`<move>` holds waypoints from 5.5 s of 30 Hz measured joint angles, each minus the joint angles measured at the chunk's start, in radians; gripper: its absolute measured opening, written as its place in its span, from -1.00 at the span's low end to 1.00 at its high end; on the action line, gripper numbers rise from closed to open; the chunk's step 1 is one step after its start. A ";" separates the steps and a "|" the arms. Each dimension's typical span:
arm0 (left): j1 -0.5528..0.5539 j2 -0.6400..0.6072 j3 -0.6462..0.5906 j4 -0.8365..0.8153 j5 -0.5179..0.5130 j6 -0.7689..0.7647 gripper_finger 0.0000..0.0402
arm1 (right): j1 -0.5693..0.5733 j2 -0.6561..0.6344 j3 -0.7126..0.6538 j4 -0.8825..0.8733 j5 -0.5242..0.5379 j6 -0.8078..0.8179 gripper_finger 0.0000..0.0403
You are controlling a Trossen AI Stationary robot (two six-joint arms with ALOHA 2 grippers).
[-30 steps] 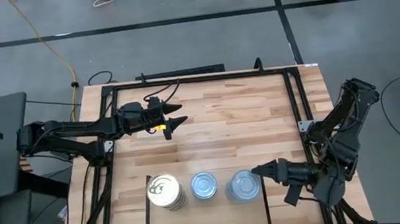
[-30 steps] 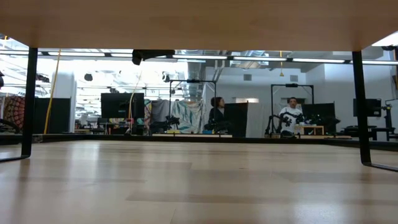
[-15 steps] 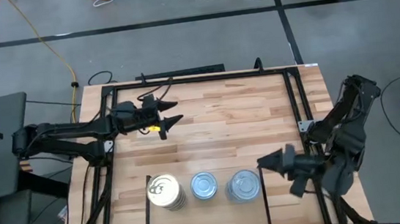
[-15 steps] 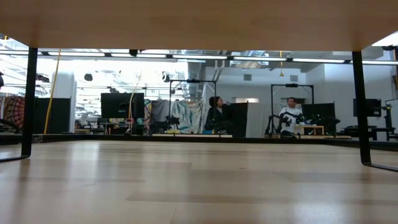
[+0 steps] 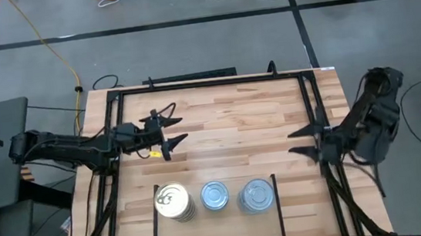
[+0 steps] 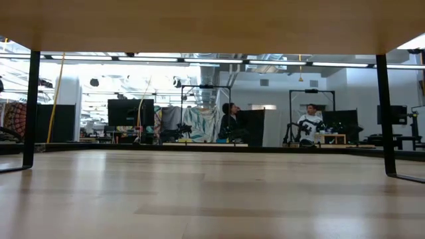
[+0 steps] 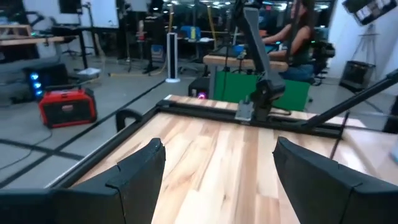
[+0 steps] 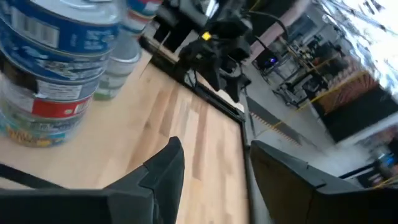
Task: Stack canned seafood by type on shelf
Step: Return to Home Position
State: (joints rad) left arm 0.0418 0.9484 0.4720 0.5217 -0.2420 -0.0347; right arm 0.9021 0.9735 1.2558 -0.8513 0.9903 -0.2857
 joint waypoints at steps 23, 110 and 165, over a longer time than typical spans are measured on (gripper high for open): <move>-0.072 -0.181 -0.050 -0.219 0.003 -0.102 0.43 | -0.220 -0.813 -0.929 0.872 -0.003 -0.071 0.09; -0.155 -0.503 -0.336 -0.289 -0.158 -0.188 0.43 | -0.794 -0.971 -1.244 0.937 -0.557 0.434 0.10; -0.154 -0.771 -0.464 -0.360 -0.079 0.038 0.43 | -0.794 -0.971 -1.245 0.934 -0.547 0.252 0.10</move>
State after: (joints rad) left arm -0.1123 0.1772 0.0082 0.1619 -0.3210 0.0032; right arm 0.1085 0.0025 0.0113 0.0830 0.4435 -0.0341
